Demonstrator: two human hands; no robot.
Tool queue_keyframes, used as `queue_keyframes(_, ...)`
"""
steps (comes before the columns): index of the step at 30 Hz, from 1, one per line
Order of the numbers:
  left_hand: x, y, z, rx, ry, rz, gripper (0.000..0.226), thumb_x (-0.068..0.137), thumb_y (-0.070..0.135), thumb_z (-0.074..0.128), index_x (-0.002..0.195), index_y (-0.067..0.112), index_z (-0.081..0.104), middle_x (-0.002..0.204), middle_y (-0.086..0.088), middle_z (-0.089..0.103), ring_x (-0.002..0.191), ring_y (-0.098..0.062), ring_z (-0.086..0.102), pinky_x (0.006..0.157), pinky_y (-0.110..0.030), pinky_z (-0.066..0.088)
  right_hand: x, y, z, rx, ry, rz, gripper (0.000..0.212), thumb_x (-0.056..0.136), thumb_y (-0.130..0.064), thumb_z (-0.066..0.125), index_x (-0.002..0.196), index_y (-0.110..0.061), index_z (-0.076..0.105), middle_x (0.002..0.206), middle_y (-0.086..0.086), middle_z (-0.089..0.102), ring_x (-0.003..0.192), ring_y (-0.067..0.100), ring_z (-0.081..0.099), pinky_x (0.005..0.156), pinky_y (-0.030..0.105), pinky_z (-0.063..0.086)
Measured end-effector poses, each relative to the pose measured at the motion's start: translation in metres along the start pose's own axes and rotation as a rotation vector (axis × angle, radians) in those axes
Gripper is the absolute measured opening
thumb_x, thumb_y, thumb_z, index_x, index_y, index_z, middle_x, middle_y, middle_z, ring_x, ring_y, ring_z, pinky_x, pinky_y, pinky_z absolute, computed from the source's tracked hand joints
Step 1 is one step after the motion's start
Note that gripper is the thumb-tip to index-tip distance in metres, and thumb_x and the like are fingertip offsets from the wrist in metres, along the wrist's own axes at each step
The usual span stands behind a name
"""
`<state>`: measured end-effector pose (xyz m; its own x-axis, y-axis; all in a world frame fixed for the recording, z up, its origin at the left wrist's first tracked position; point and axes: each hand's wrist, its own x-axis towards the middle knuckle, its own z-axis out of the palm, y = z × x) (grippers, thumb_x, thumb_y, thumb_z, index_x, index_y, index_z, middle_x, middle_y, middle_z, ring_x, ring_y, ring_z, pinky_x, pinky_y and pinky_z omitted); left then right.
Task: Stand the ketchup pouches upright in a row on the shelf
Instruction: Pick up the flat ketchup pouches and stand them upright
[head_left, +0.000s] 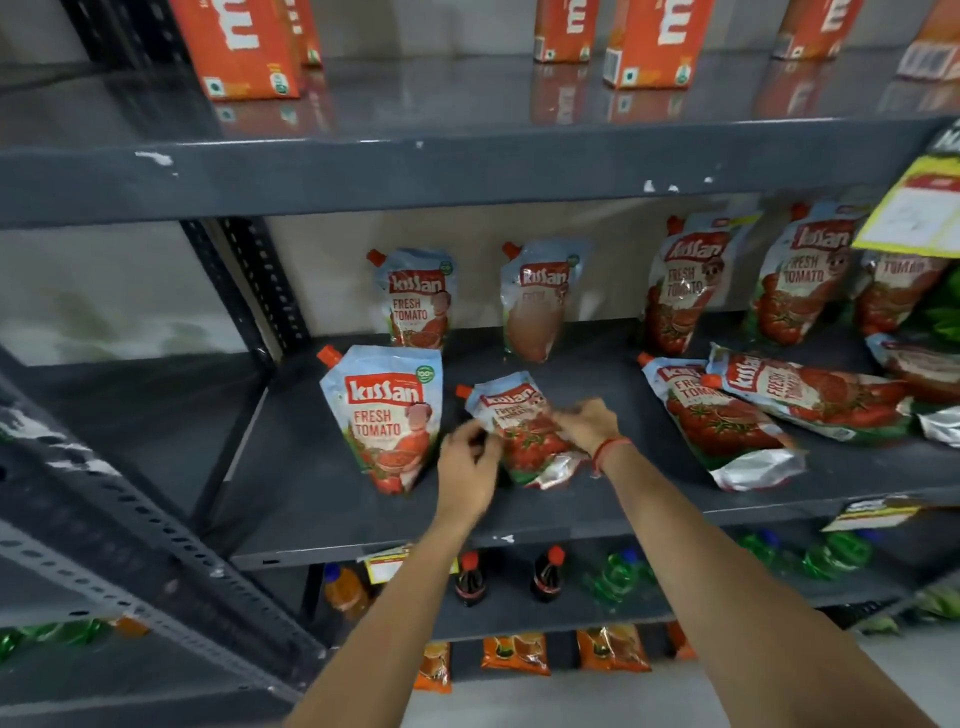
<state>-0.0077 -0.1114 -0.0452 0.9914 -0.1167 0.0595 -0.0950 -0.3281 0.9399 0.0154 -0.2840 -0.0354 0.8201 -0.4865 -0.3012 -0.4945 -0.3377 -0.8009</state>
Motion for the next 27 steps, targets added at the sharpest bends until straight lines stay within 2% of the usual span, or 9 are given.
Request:
queue_keyframes(4, 0.041, 0.014, 0.022, -0.229, 0.043, -0.515, 0.048, 0.094, 0.032, 0.047, 0.131, 0.000, 0.048, 0.134, -0.020, 0.053, 0.122, -0.035, 0.051, 0.102, -0.038, 0.041, 0.005, 0.007, 0.002, 0.263, -0.217, 0.097, 0.024, 0.081, -0.016, 0.072, 0.087, 0.006, 0.064, 0.087, 0.022, 0.072, 0.081, 0.034, 0.071, 0.082, 0.048, 0.057)
queue_keyframes(7, 0.058, 0.025, 0.021, -0.498, -0.024, -0.712, 0.047, 0.090, 0.028, 0.055, 0.128, 0.001, 0.052, 0.131, -0.021, 0.057, 0.115, -0.035, 0.056, 0.100, -0.043, 0.046, 0.002, 0.005, -0.002, 0.366, -0.361, 0.107, 0.011, 0.082, -0.005, 0.069, 0.072, -0.007, 0.064, 0.060, 0.002, 0.071, 0.056, 0.014, 0.069, 0.052, 0.026, 0.056)
queue_keyframes(9, 0.059, 0.030, 0.019, -0.549, -0.046, -0.692, 0.043, 0.090, 0.025, 0.056, 0.125, 0.000, 0.055, 0.129, -0.022, 0.058, 0.107, -0.034, 0.060, 0.095, -0.043, 0.048, 0.000, 0.004, -0.008, 0.400, -0.426, 0.056, 0.009, 0.081, -0.006, 0.070, 0.090, -0.006, 0.068, 0.083, 0.004, 0.072, 0.079, 0.018, 0.068, 0.062, 0.025, 0.053)
queue_keyframes(13, 0.061, 0.042, 0.017, -0.556, 0.031, -0.517, 0.046, 0.087, 0.034, 0.060, 0.120, 0.002, 0.058, 0.123, -0.018, 0.063, 0.109, -0.031, 0.060, 0.099, -0.045, 0.047, 0.002, -0.007, -0.020, 0.546, -0.376, -0.140, 0.040, 0.082, -0.004, 0.068, 0.119, 0.005, 0.055, 0.114, 0.016, 0.065, 0.101, 0.028, 0.065, 0.084, 0.030, 0.056)
queue_keyframes(15, 0.061, 0.052, 0.016, -0.582, 0.058, -0.404, 0.047, 0.088, 0.038, 0.056, 0.123, 0.006, 0.056, 0.120, -0.014, 0.064, 0.103, -0.026, 0.063, 0.089, -0.041, 0.052, 0.003, -0.017, -0.027, 0.588, -0.349, -0.249, 0.032, 0.083, -0.008, 0.068, 0.113, 0.001, 0.060, 0.112, 0.015, 0.066, 0.102, 0.025, 0.065, 0.087, 0.032, 0.055)
queue_keyframes(18, 0.054, 0.056, 0.015, -0.567, 0.131, -0.245, 0.032, 0.092, 0.035, 0.052, 0.116, 0.015, 0.060, 0.111, -0.006, 0.067, 0.089, -0.013, 0.065, 0.067, -0.022, 0.052, 0.006, -0.022, -0.032, 0.564, -0.319, -0.405, 0.018, 0.082, -0.007, 0.069, 0.099, -0.008, 0.066, 0.099, 0.006, 0.069, 0.086, 0.008, 0.068, 0.073, 0.018, 0.057)
queue_keyframes(21, 0.043, 0.047, 0.014, -0.550, 0.170, -0.150, 0.015, 0.093, 0.031, 0.052, 0.100, 0.025, 0.063, 0.095, 0.008, 0.070, 0.080, 0.001, 0.067, 0.058, -0.010, 0.052, 0.003, -0.013, -0.028, 0.555, -0.298, -0.468, 0.016, 0.079, -0.006, 0.072, 0.094, -0.013, 0.068, 0.091, -0.004, 0.072, 0.080, 0.000, 0.071, 0.068, 0.014, 0.056)
queue_keyframes(24, 0.035, 0.037, 0.017, -0.553, 0.123, -0.087, 0.018, 0.094, 0.034, 0.049, 0.098, 0.027, 0.065, 0.089, 0.014, 0.075, 0.086, 0.001, 0.069, 0.064, -0.011, 0.053, -0.001, -0.002, -0.023, 0.574, -0.282, -0.473, 0.013, 0.079, -0.011, 0.073, 0.088, -0.019, 0.069, 0.087, -0.013, 0.074, 0.084, 0.000, 0.071, 0.067, 0.014, 0.055)
queue_keyframes(27, 0.027, 0.029, 0.020, -0.486, 0.006, -0.109, 0.044, 0.084, 0.059, 0.043, 0.111, 0.029, 0.059, 0.113, 0.005, 0.067, 0.104, -0.007, 0.062, 0.084, -0.023, 0.051, -0.004, 0.007, -0.021, 0.600, -0.280, -0.462, 0.010, 0.079, -0.018, 0.074, 0.088, -0.020, 0.070, 0.088, -0.011, 0.076, 0.090, 0.006, 0.072, 0.070, 0.018, 0.057)
